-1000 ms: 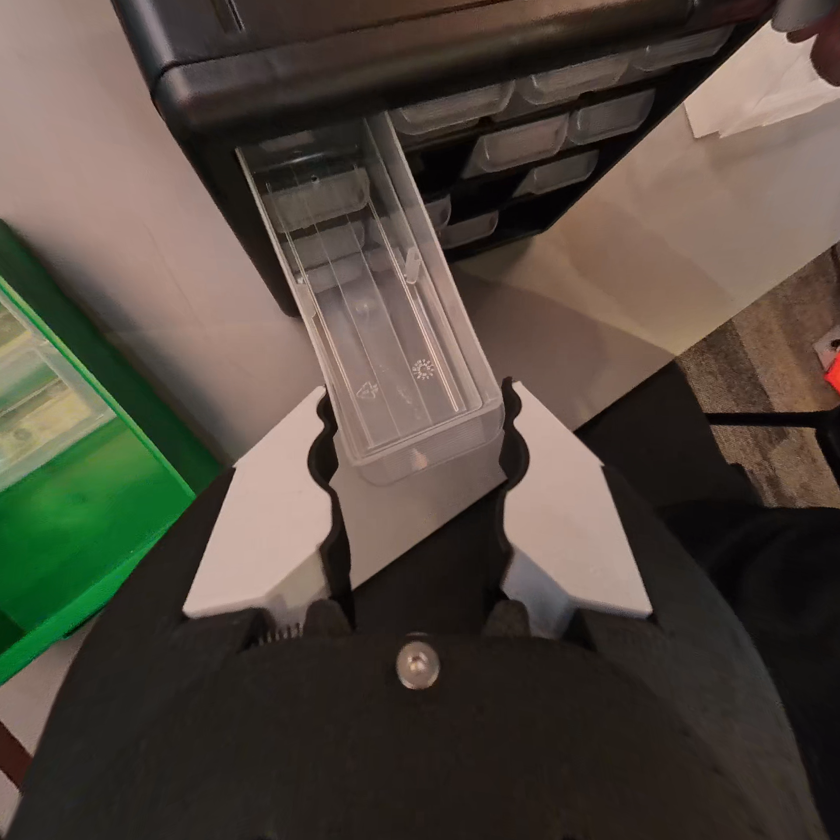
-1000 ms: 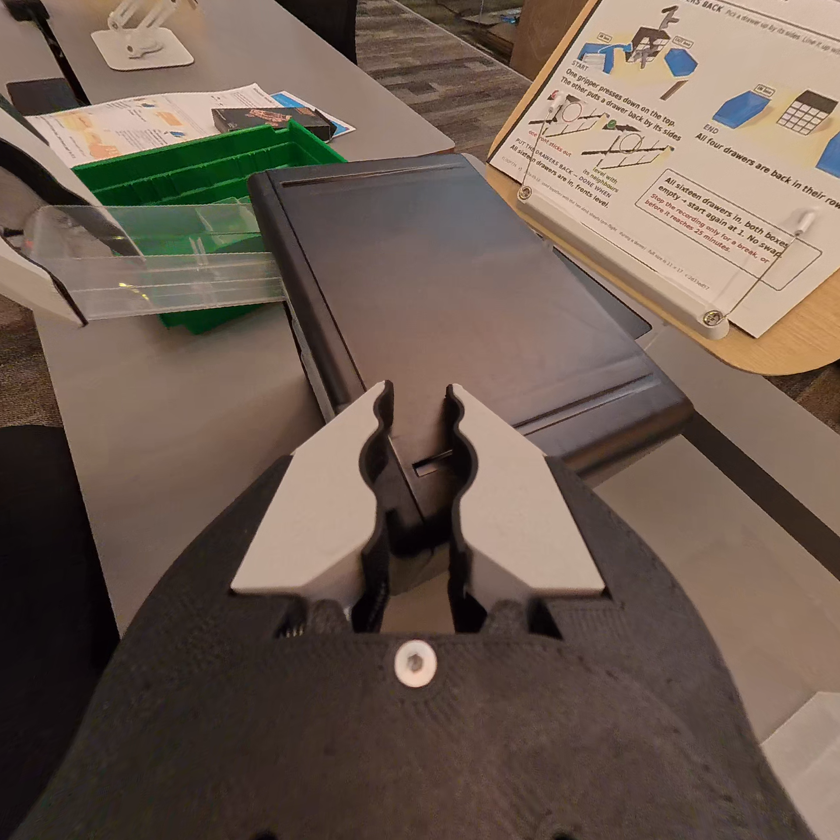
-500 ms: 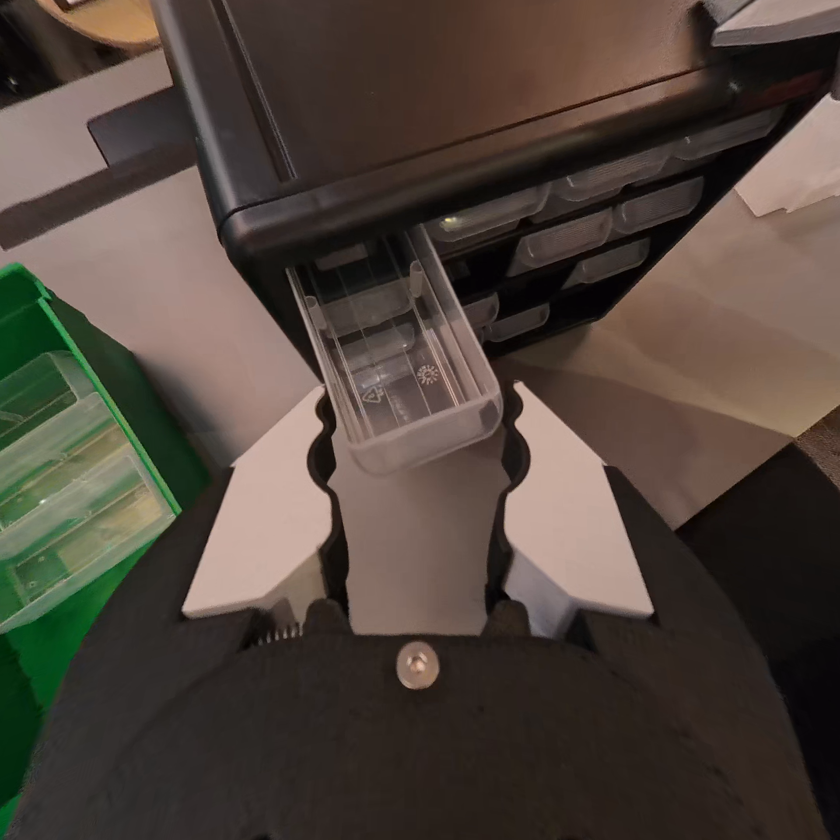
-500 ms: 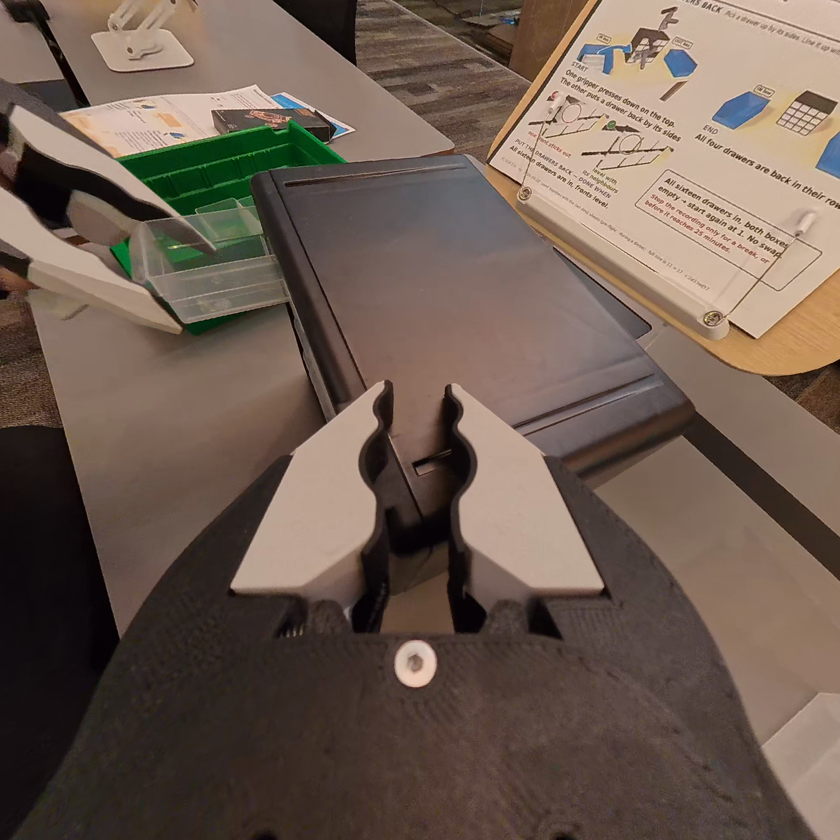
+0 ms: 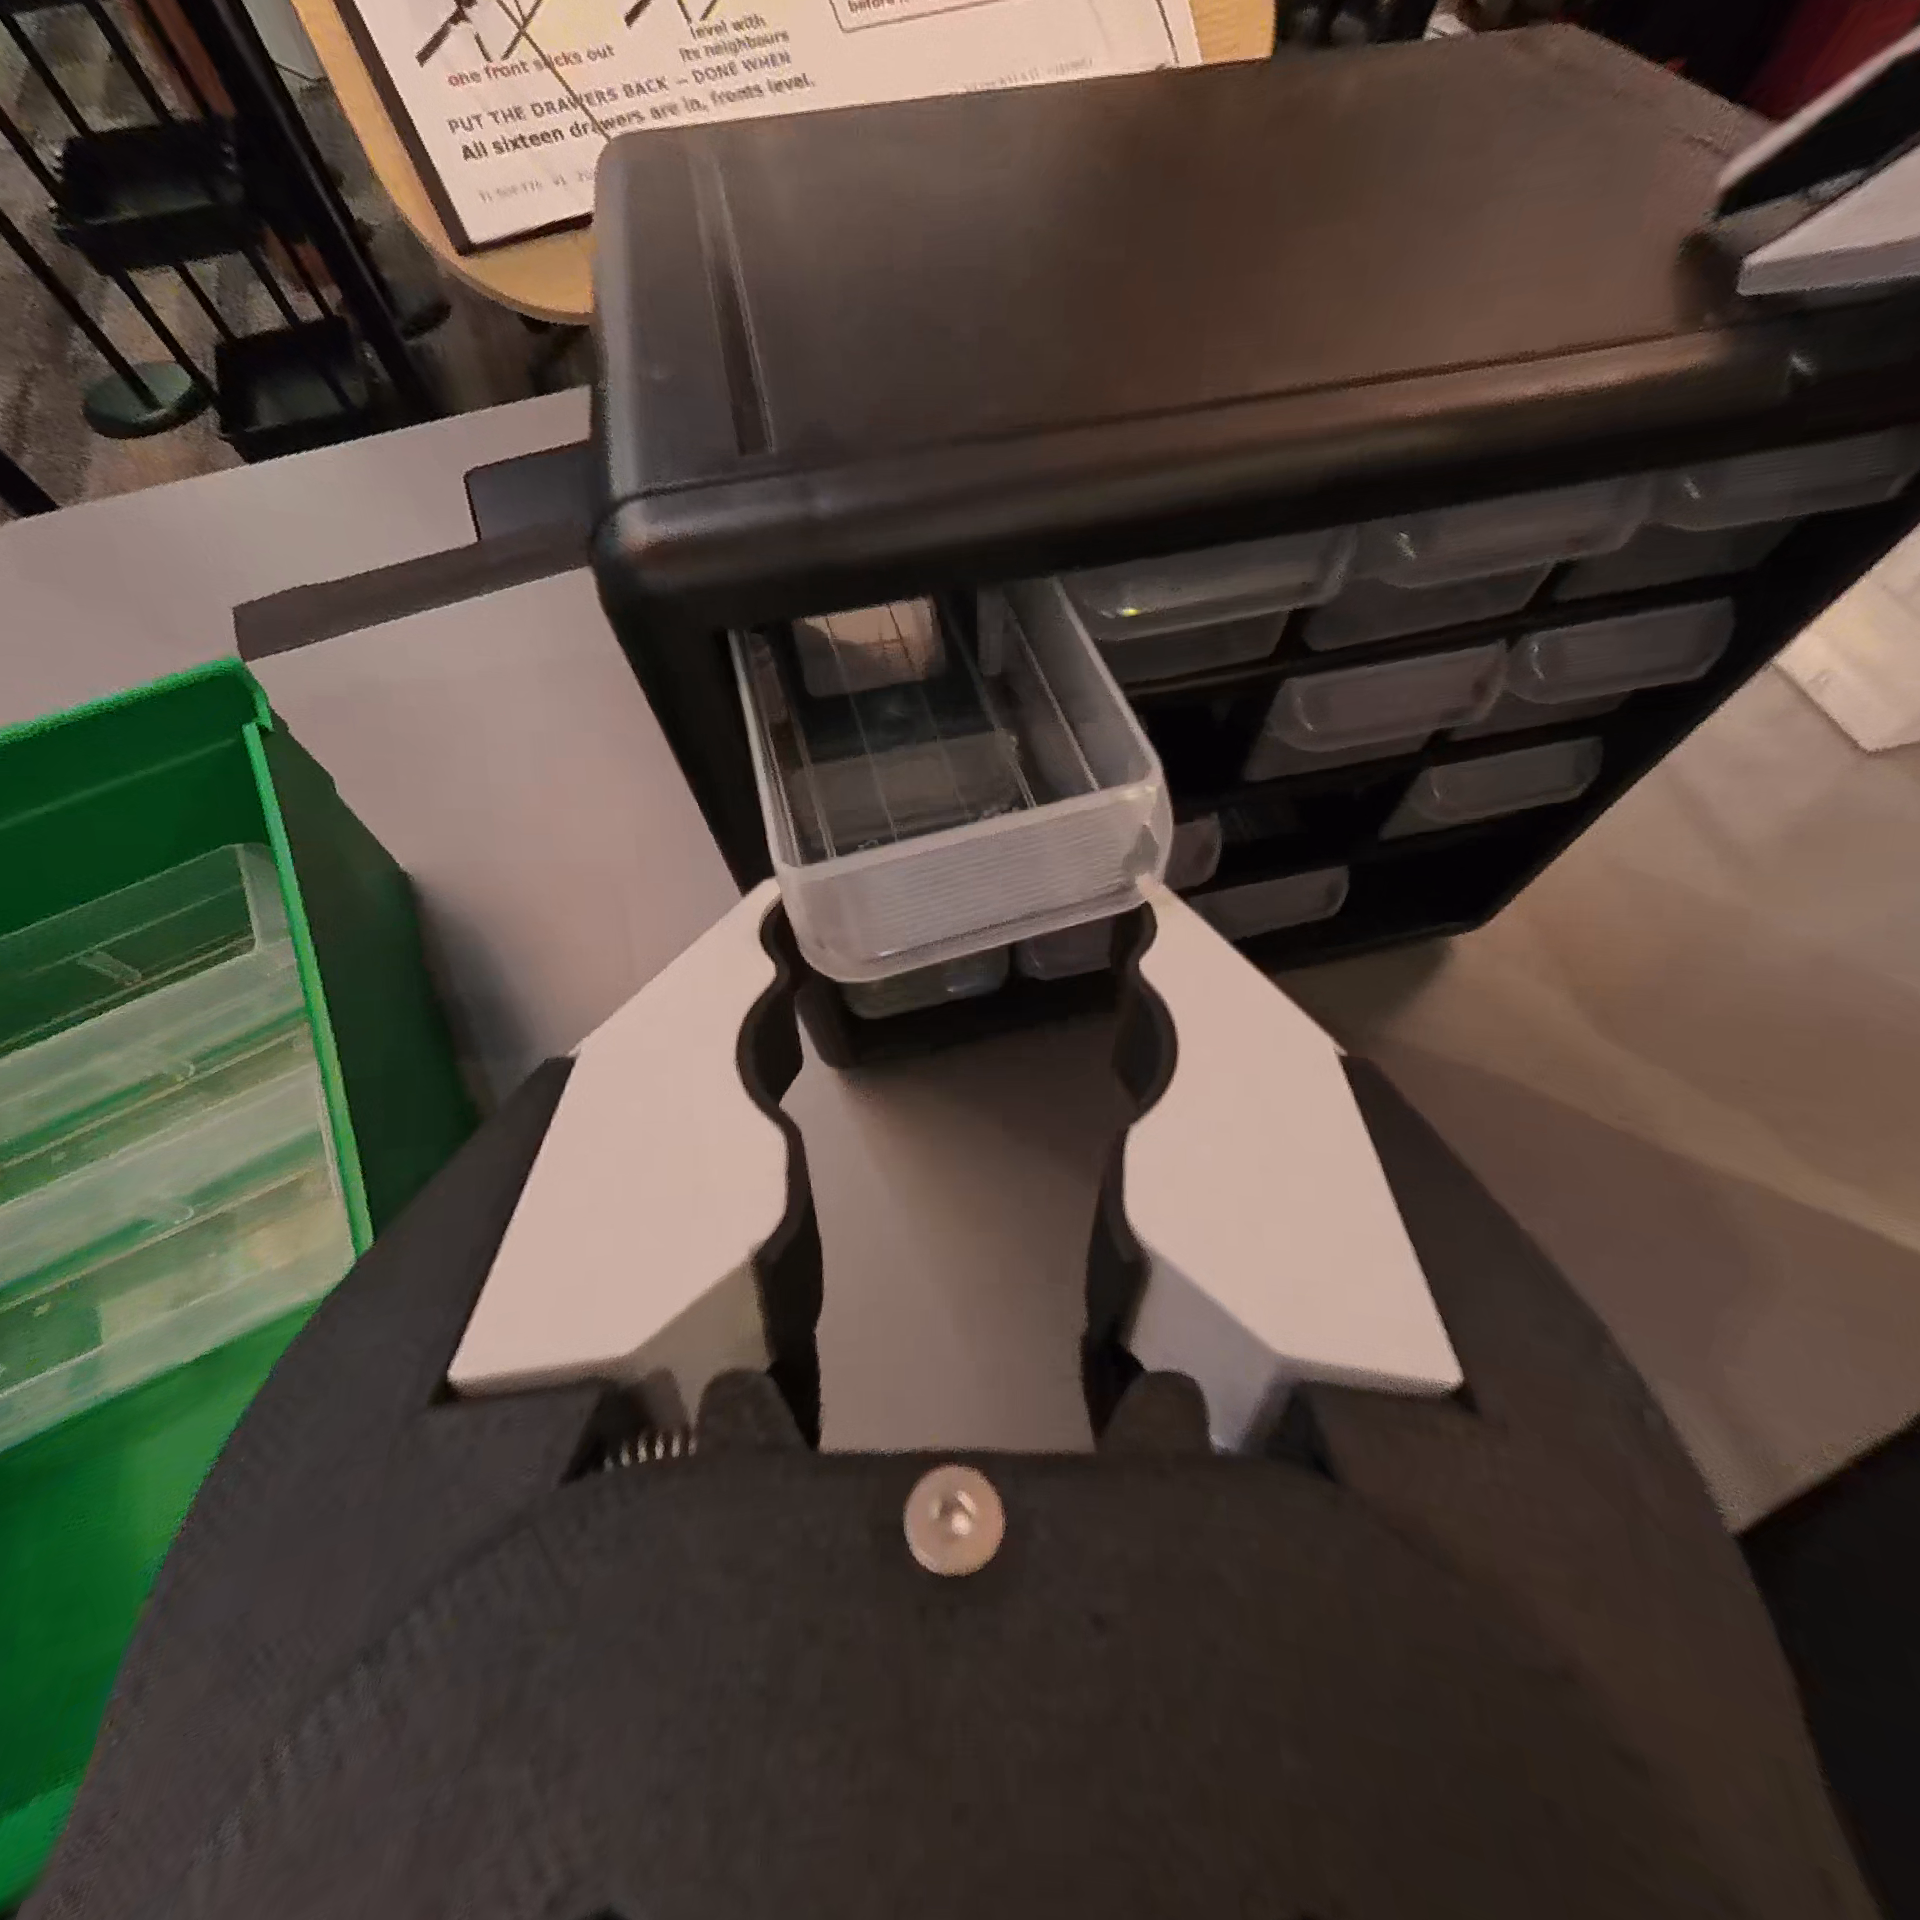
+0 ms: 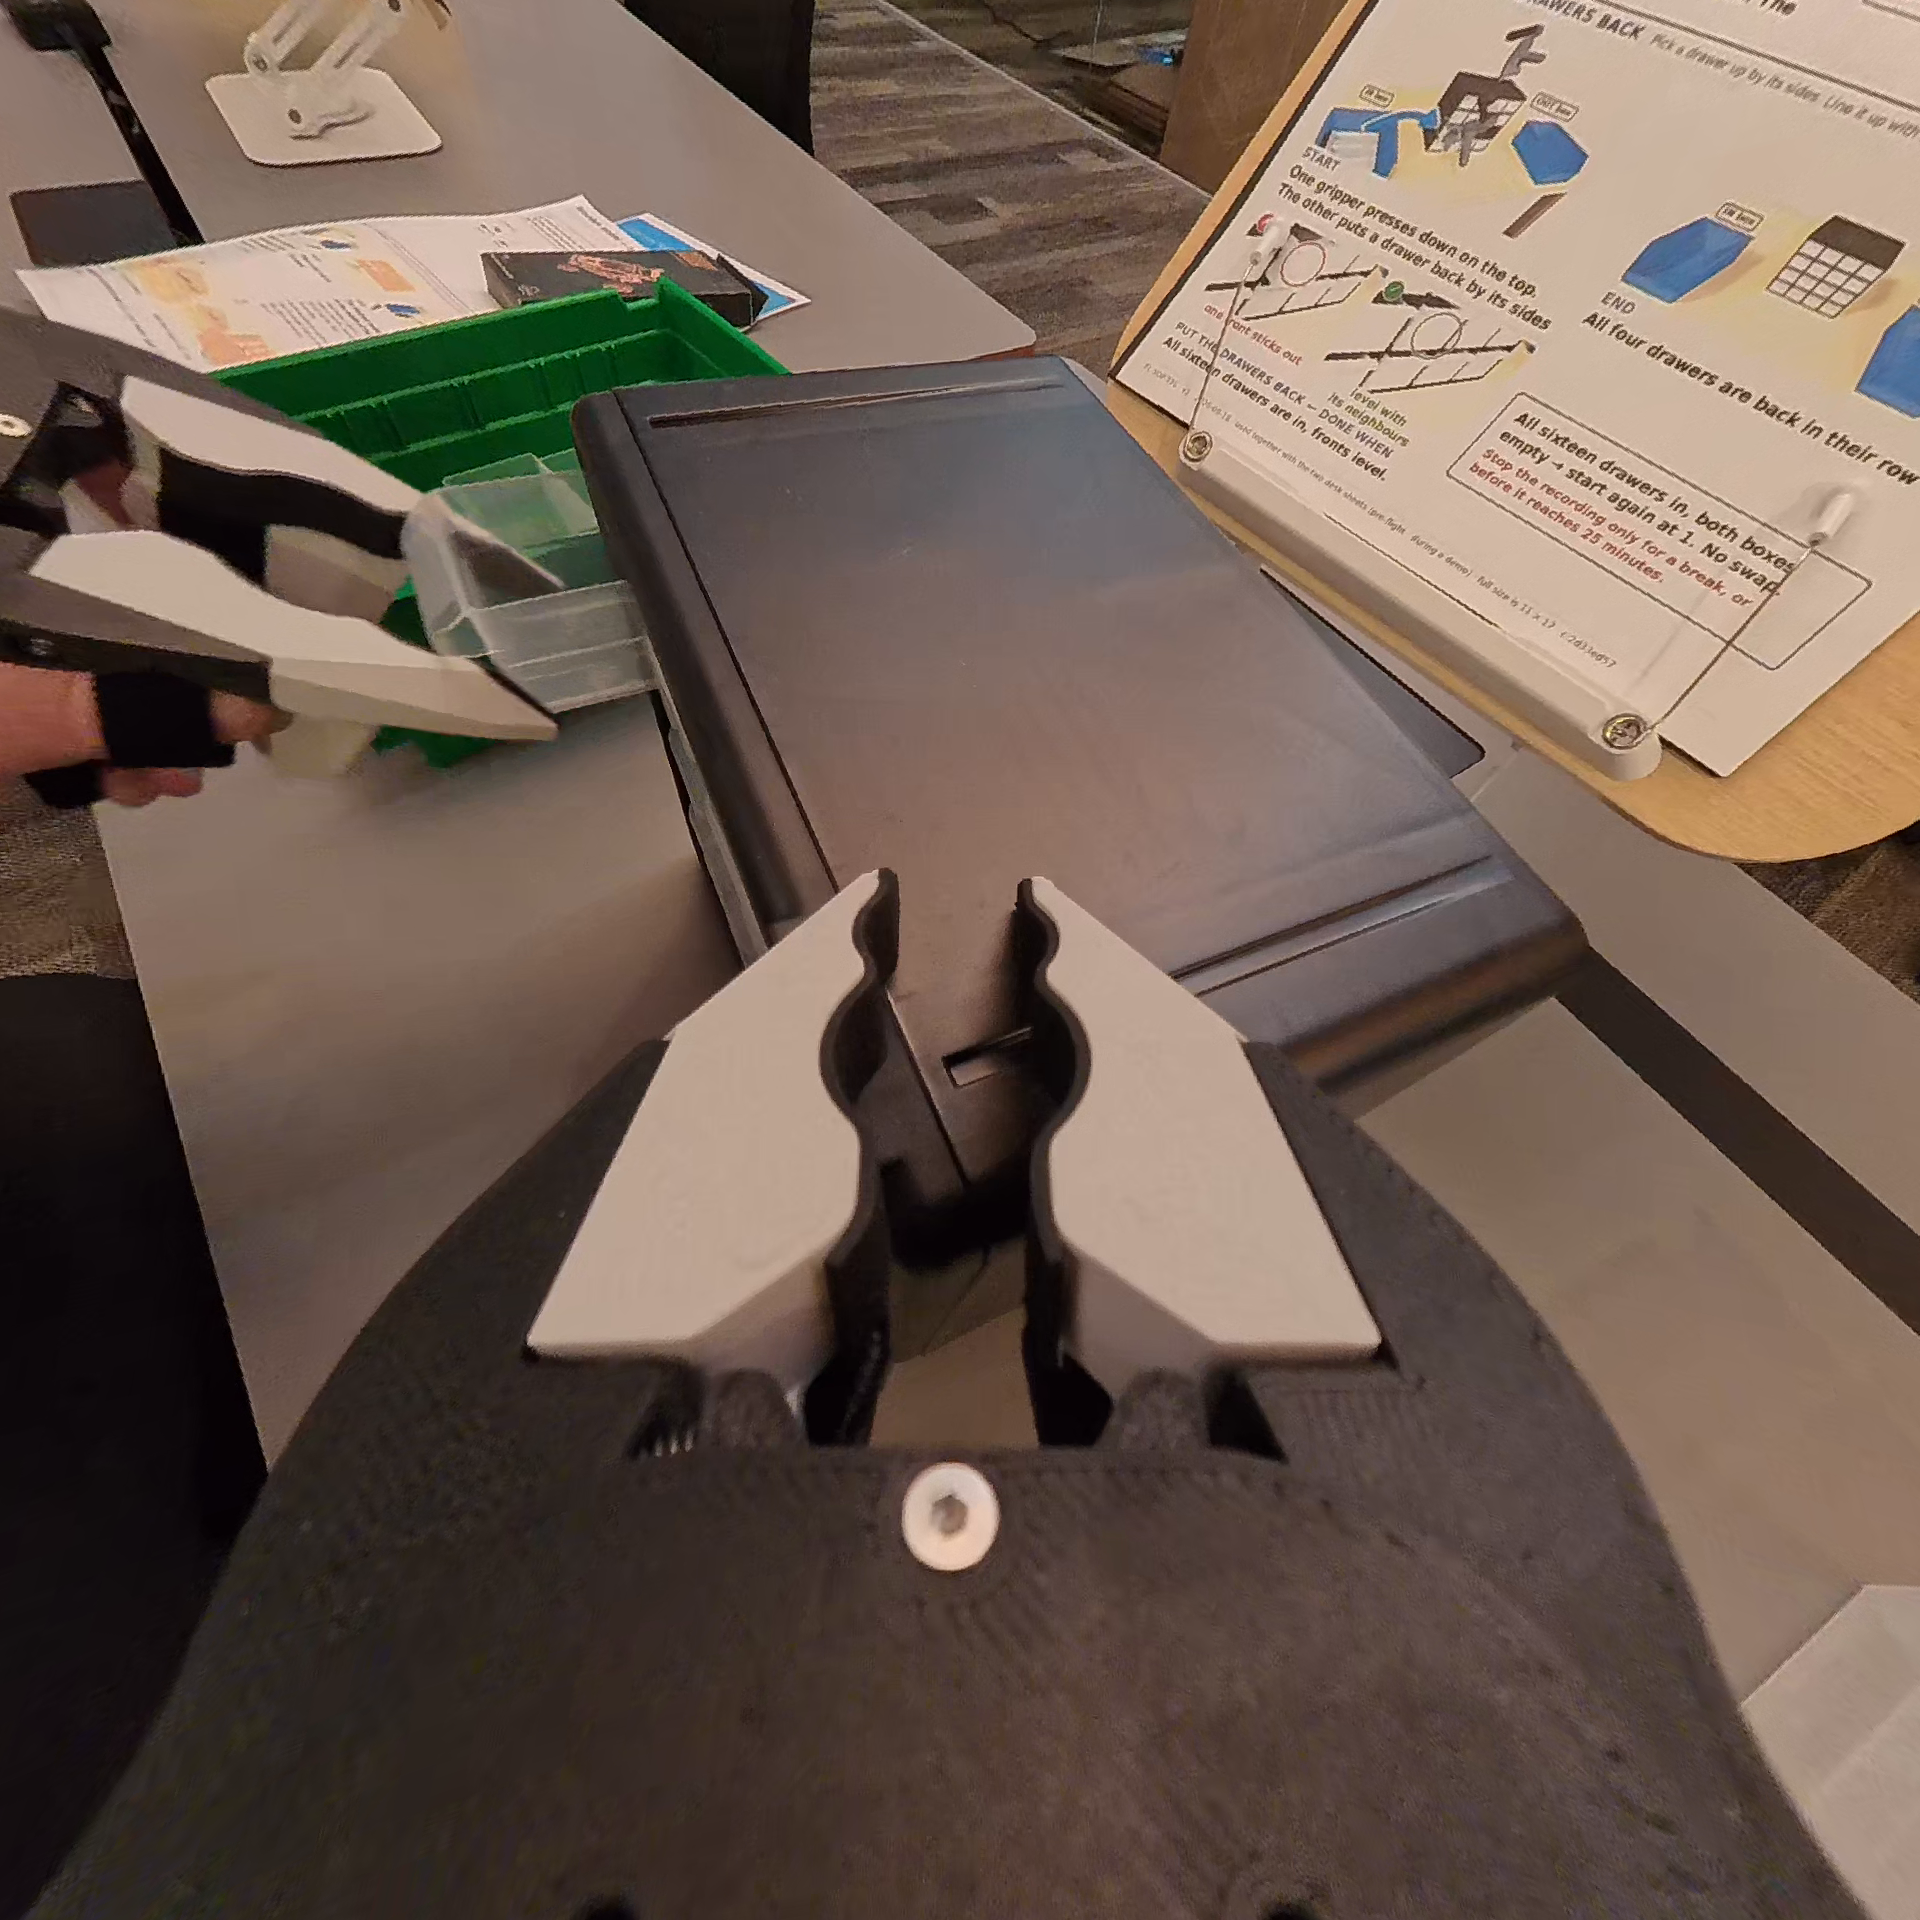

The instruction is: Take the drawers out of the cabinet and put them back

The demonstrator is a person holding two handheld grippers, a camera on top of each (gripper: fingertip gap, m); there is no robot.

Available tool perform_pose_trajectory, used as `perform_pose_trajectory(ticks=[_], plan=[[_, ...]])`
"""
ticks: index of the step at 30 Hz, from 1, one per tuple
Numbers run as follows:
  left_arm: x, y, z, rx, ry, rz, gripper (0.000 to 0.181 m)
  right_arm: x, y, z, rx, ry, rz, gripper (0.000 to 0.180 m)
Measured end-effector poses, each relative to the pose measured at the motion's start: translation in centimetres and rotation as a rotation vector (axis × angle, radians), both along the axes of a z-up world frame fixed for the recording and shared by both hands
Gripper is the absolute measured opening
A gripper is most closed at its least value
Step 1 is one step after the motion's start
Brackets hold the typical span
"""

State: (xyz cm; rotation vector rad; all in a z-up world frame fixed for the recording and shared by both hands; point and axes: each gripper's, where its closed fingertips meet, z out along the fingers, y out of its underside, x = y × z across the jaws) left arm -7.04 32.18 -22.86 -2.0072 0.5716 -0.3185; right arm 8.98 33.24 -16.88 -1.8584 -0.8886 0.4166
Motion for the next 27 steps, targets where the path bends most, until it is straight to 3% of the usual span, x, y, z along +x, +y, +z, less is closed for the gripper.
perform_pose_trajectory(ticks=[3,6,14,22,27], plan=[[-0.3,1.8,0.0,0.002,0.023,0.024,0.062,0.0,0.0,0.0,0.000,0.000,0.000,0.021],[-0.2,2.8,0.2,-0.004,0.005,0.010,0.078,0.0,0.0,0.0,0.001,-0.001,0.000,0.021],[-2.3,2.4,0.4,0.007,-0.049,-0.094,0.081,0.0,0.0,0.0,0.004,-0.001,0.001,0.021],[-2.6,6.4,0.1,-0.008,-0.002,0.049,0.076,0.0,0.0,0.0,0.008,-0.004,-0.003,0.019],[-4.0,5.3,0.3,-0.020,0.027,0.044,0.076,-0.1,0.0,0.0,0.017,-0.011,-0.007,0.018]])
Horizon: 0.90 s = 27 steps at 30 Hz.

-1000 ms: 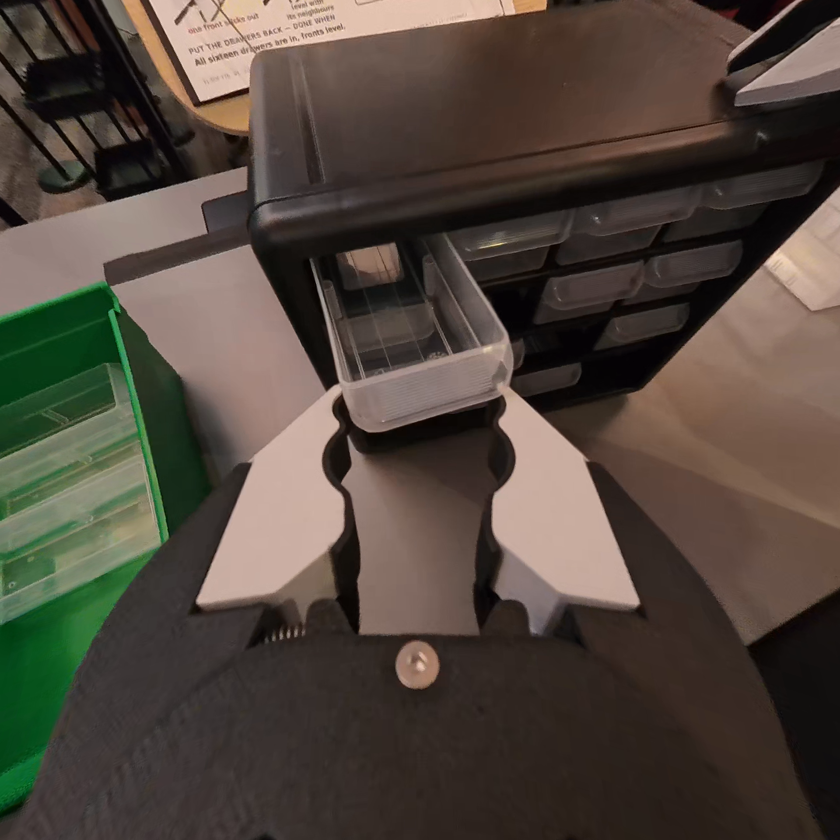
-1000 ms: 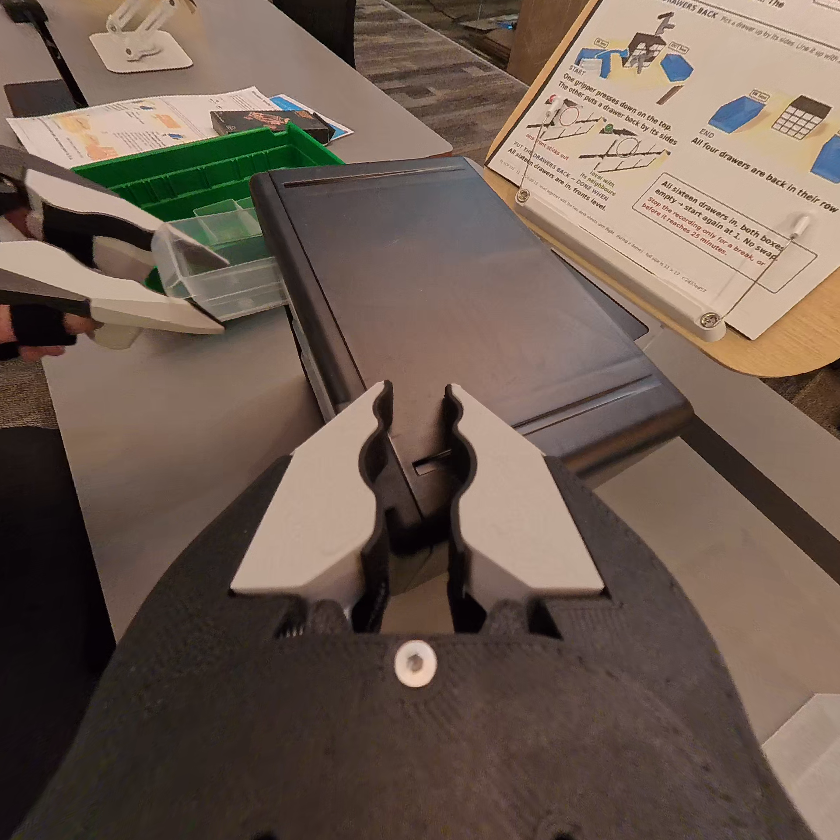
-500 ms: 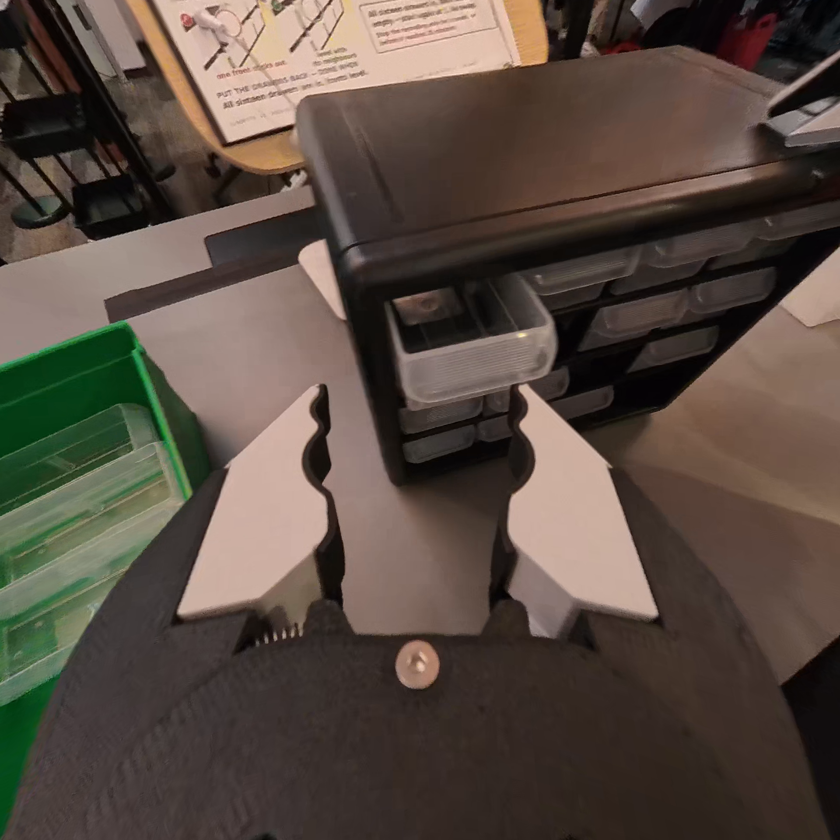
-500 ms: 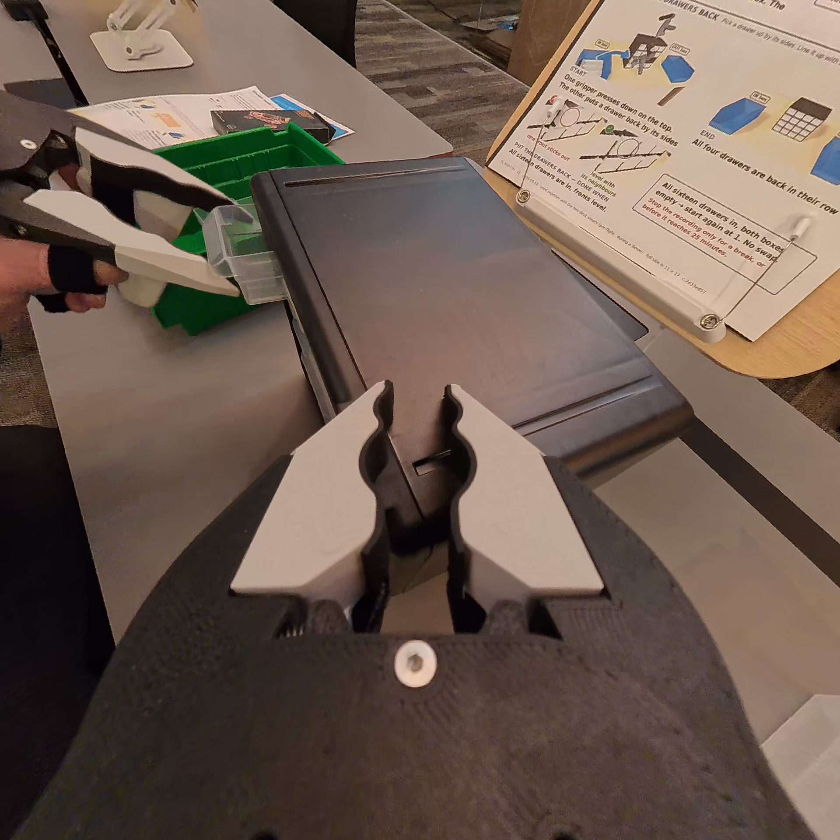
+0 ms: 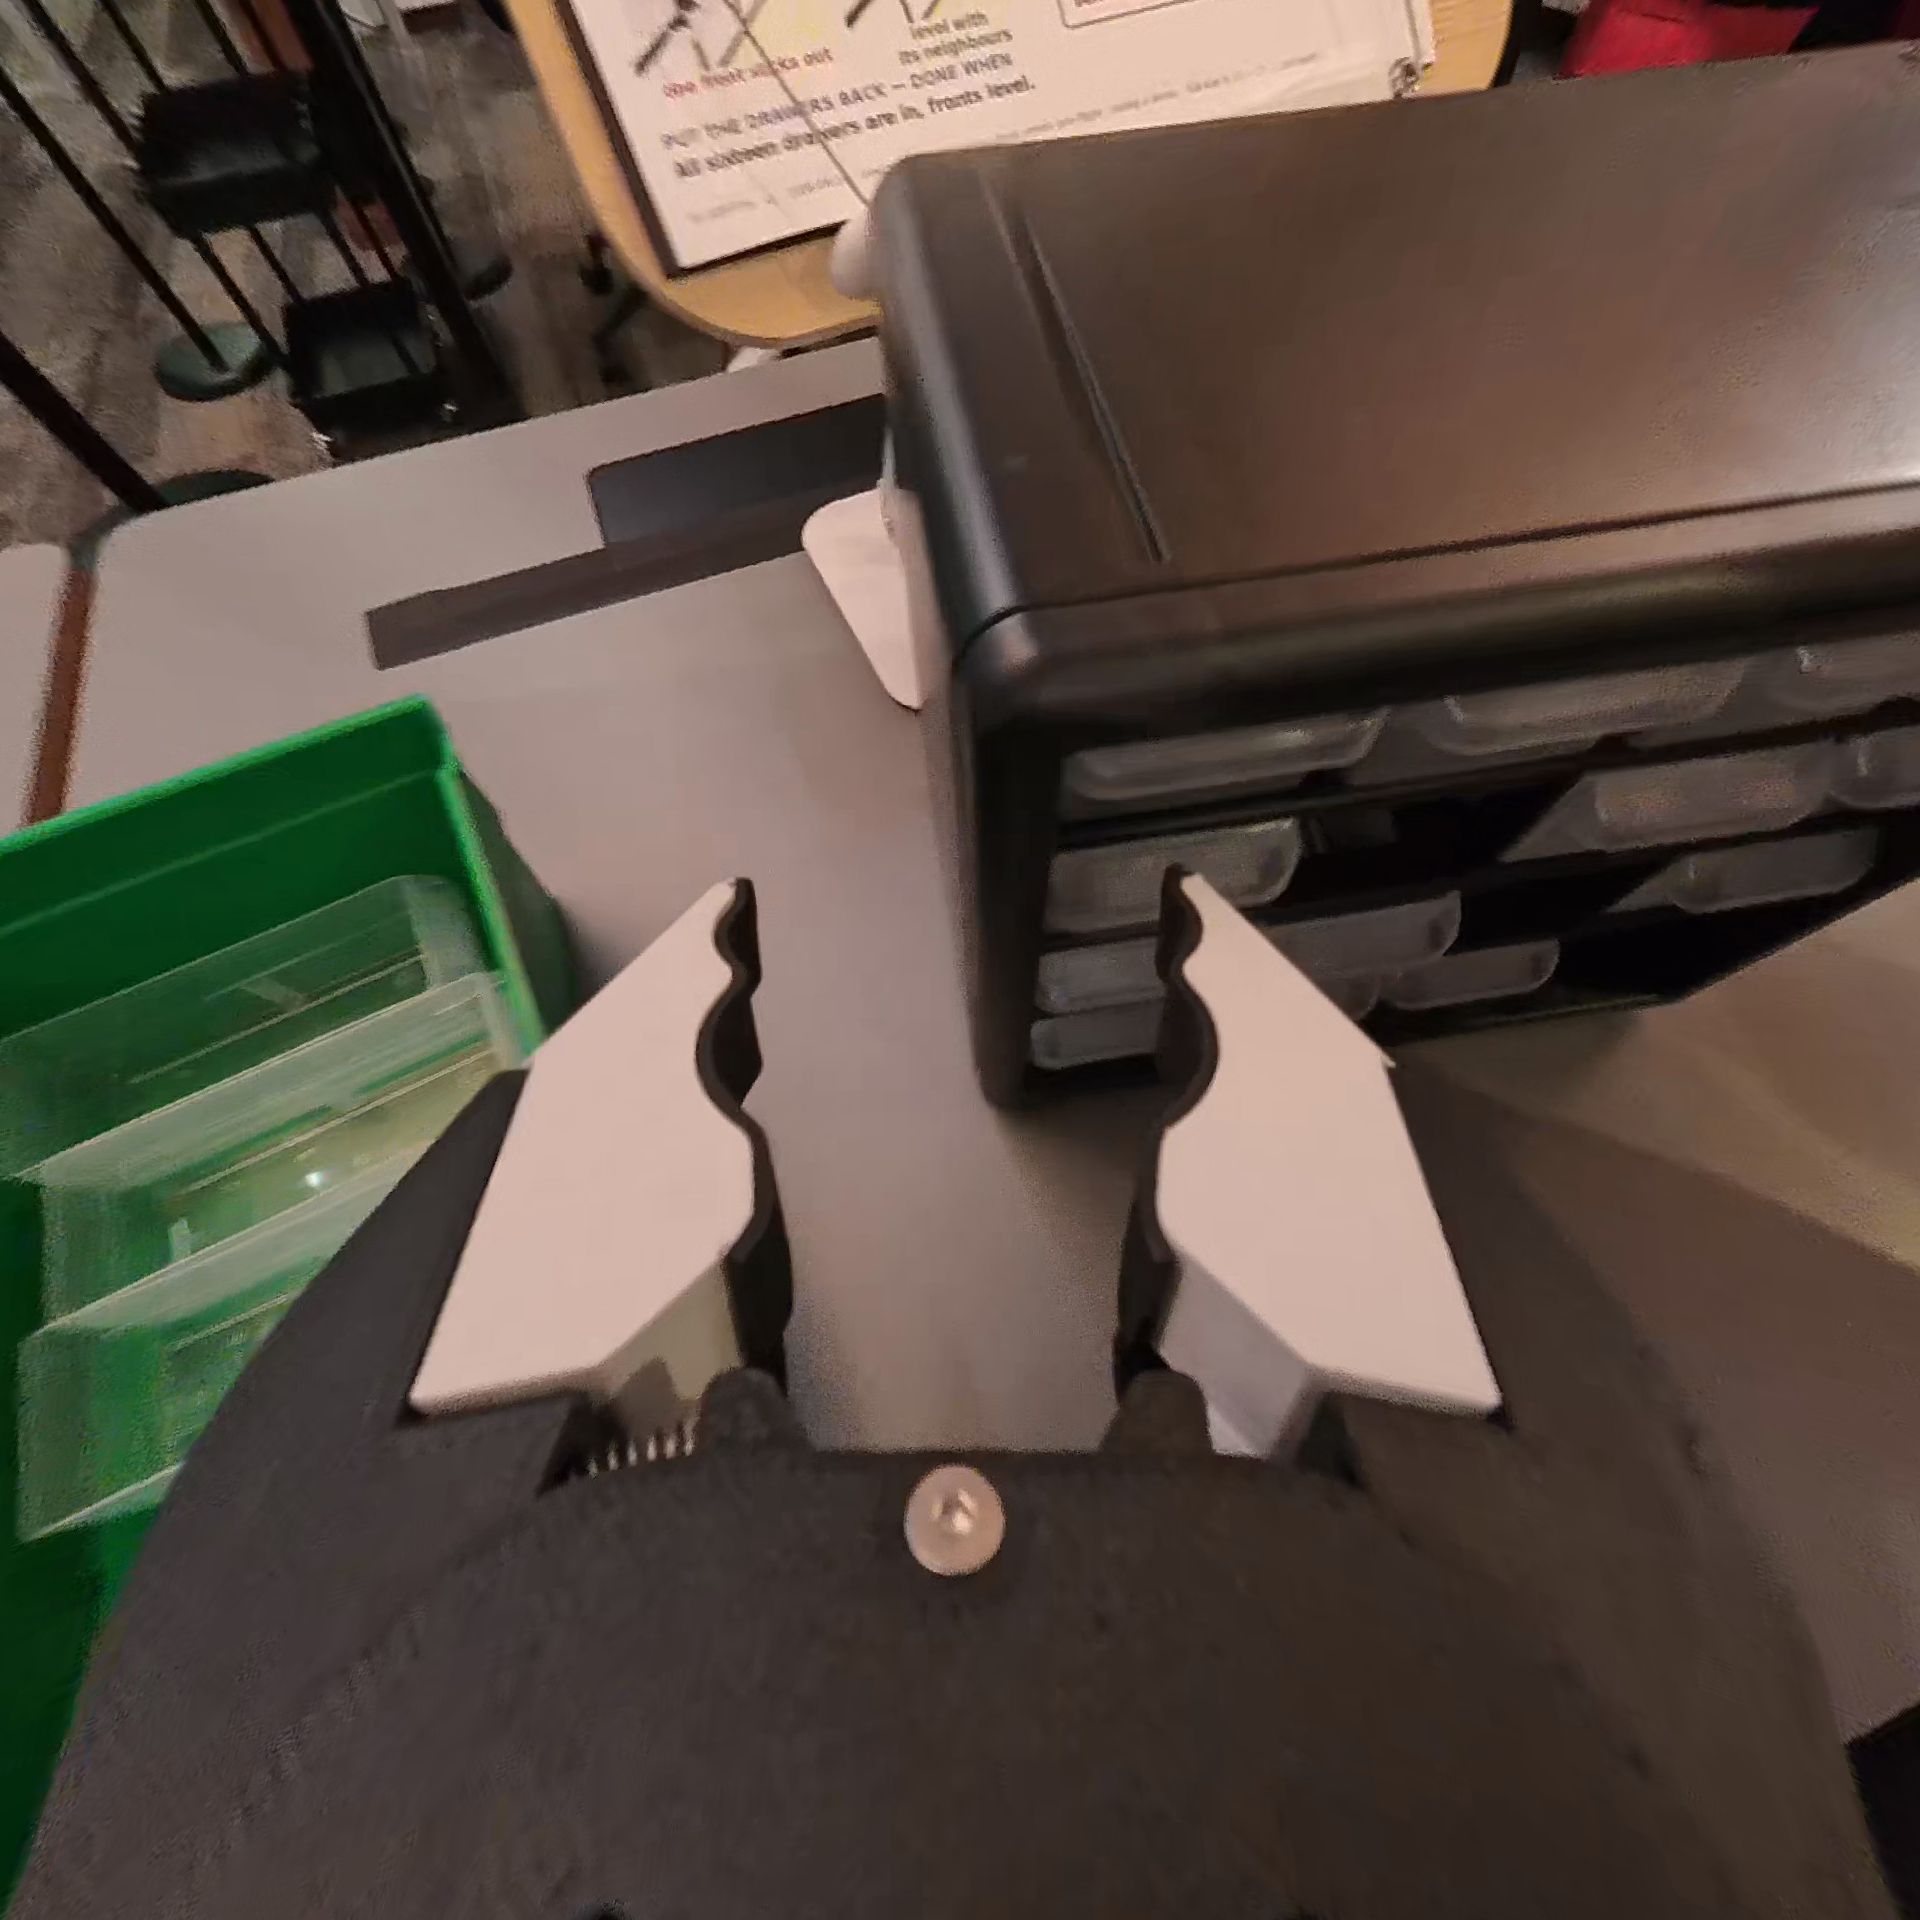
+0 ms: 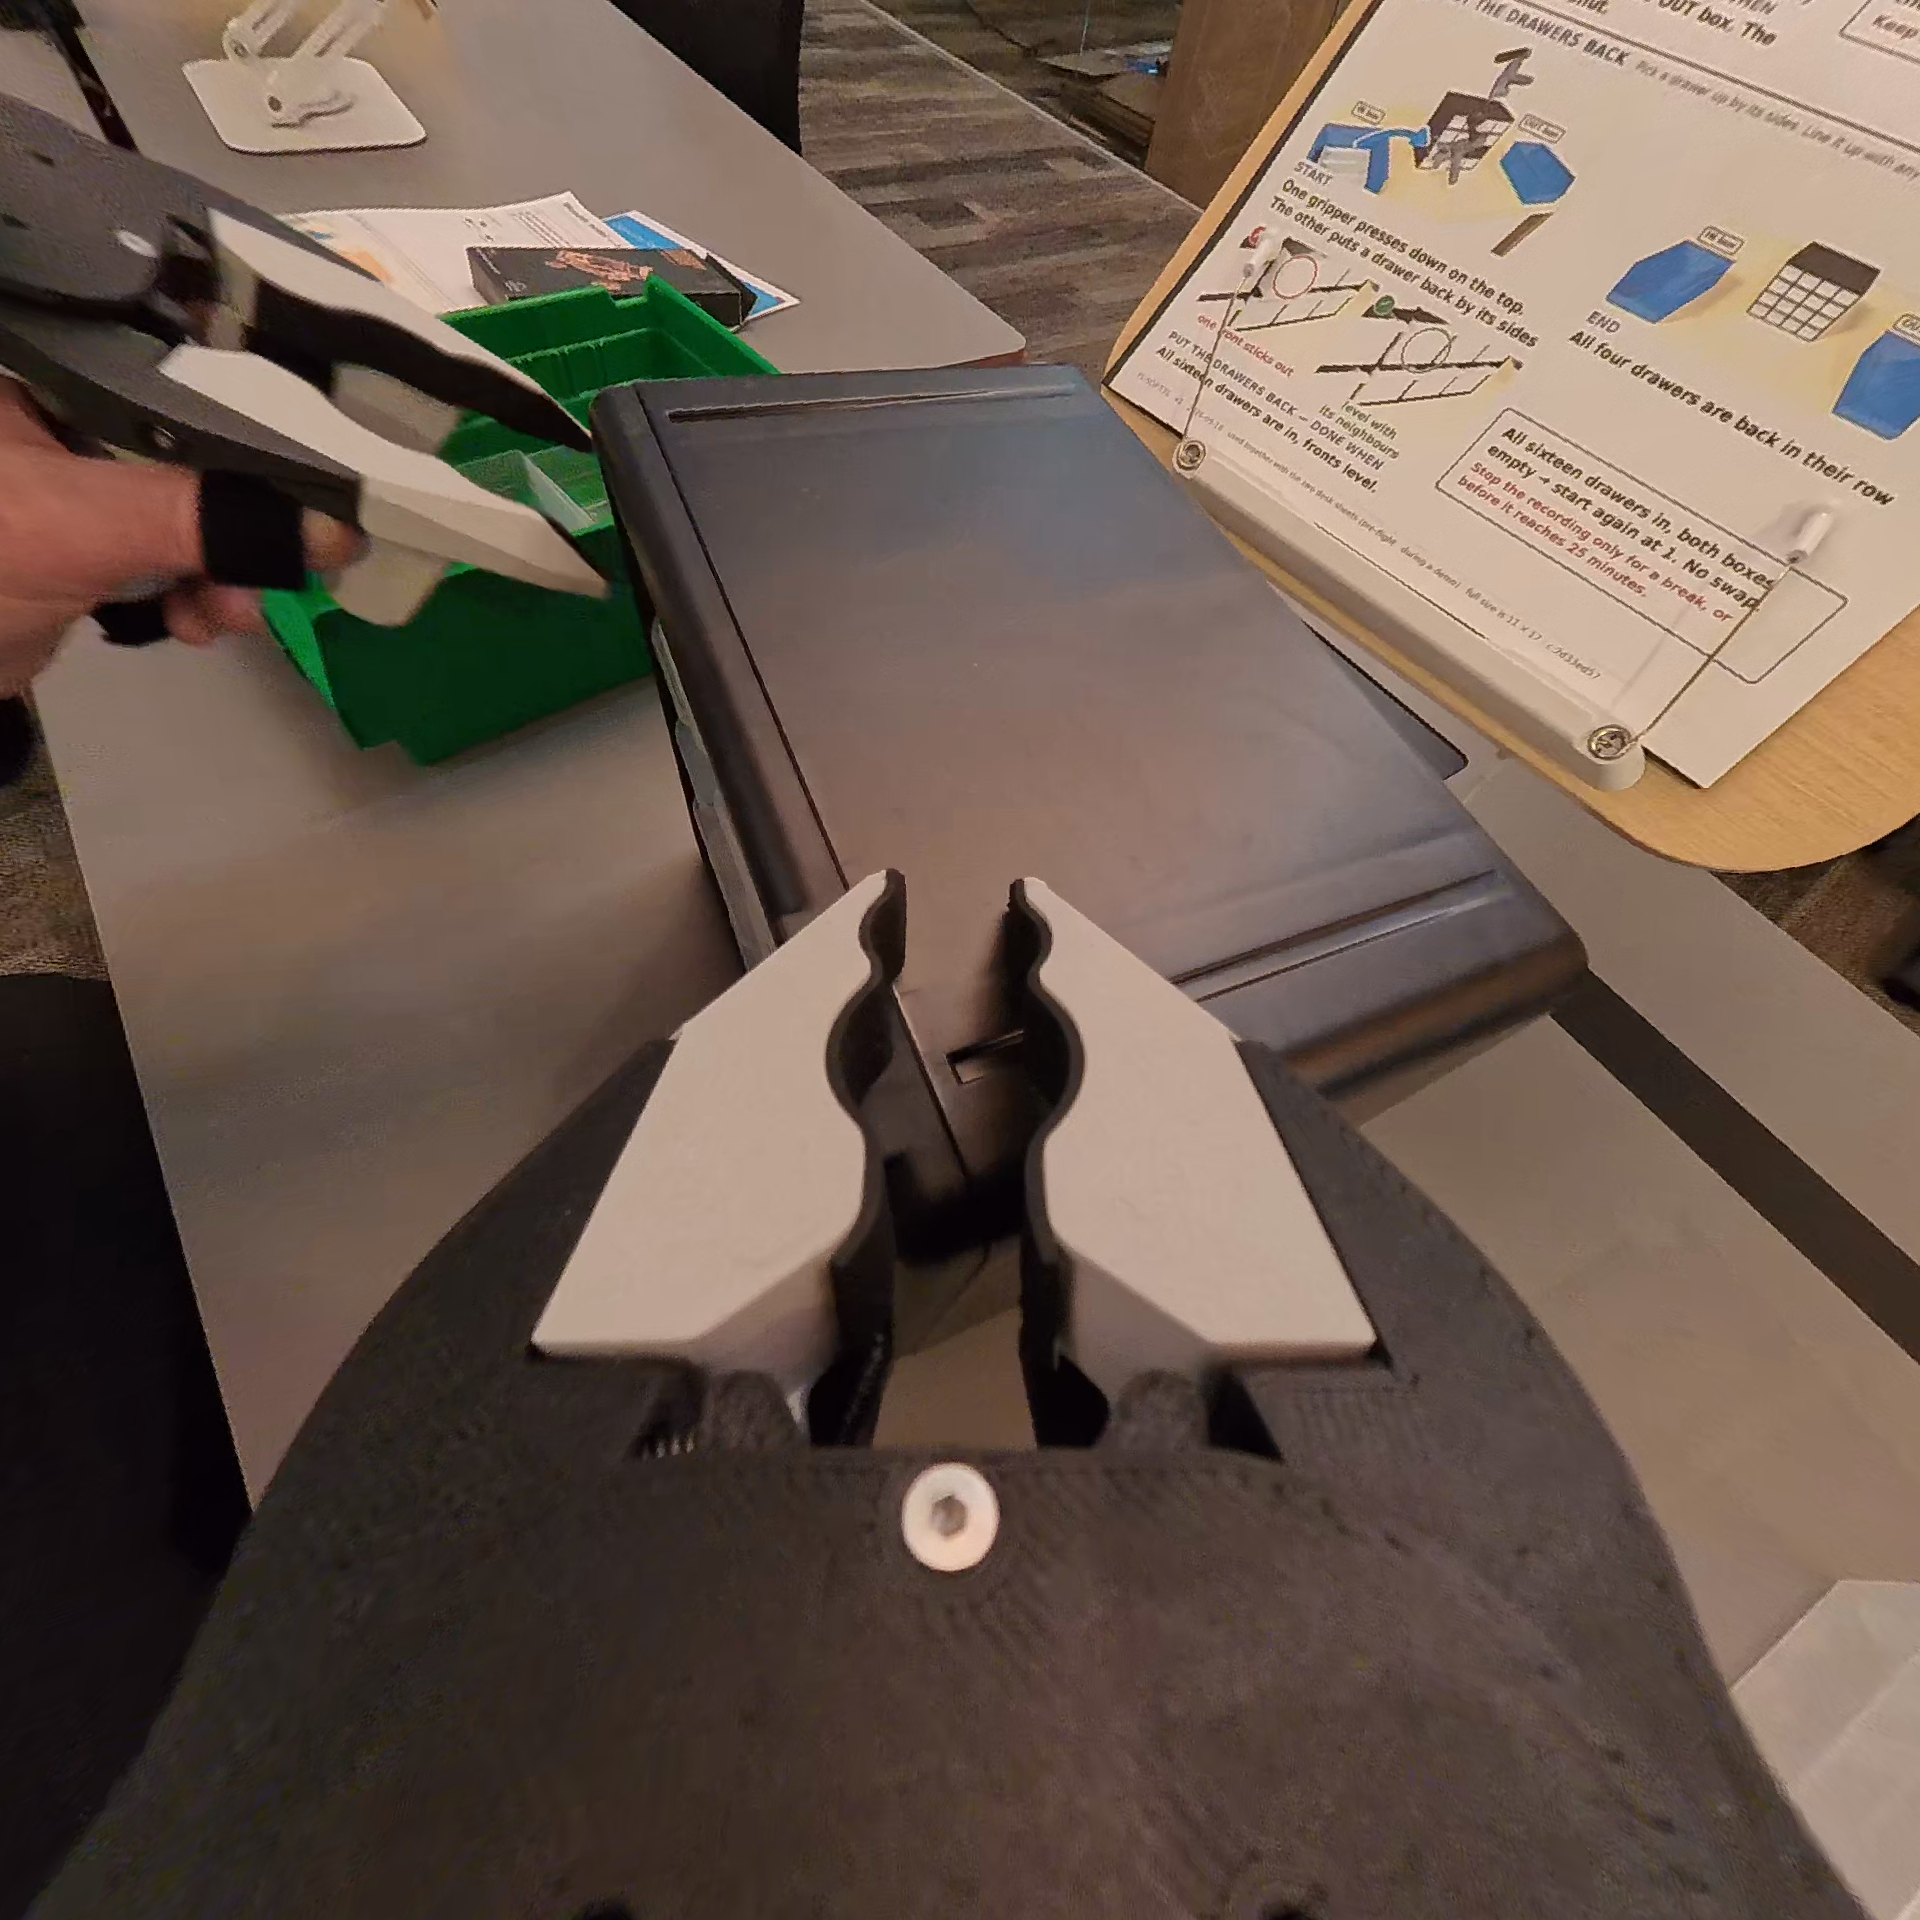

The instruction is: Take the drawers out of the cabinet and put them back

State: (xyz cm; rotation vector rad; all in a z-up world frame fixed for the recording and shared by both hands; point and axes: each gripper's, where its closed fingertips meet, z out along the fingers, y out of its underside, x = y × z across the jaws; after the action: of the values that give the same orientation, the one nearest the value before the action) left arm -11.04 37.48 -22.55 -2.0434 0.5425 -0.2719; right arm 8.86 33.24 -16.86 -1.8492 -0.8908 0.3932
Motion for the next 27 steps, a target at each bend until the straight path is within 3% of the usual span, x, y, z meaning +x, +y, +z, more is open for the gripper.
perform_pose_trajectory(ticks=[5,9,18,20,22,27], plan=[[-9.4,-0.8,0.0,-0.114,0.048,0.160,0.067,0.0,0.0,0.0,-0.001,0.000,0.001,0.018],[-15.1,-0.7,-4.4,-0.330,0.075,0.243,0.058,0.0,0.0,0.0,-0.003,0.000,0.002,0.018],[-14.5,1.7,-13.9,-0.584,0.132,0.157,0.051,0.0,0.0,0.0,0.002,-0.002,-0.003,0.018],[-14.2,2.3,-14.8,-0.582,0.133,0.144,0.043,0.0,0.0,0.0,0.002,-0.002,-0.003,0.018],[-13.4,2.6,-15.3,-0.581,0.099,0.109,0.020,0.0,0.0,0.0,0.001,-0.001,-0.003,0.018],[-14.1,2.3,-14.3,-0.553,0.126,0.098,0.017,0.0,0.1,0.0,0.002,-0.001,-0.002,0.018]])
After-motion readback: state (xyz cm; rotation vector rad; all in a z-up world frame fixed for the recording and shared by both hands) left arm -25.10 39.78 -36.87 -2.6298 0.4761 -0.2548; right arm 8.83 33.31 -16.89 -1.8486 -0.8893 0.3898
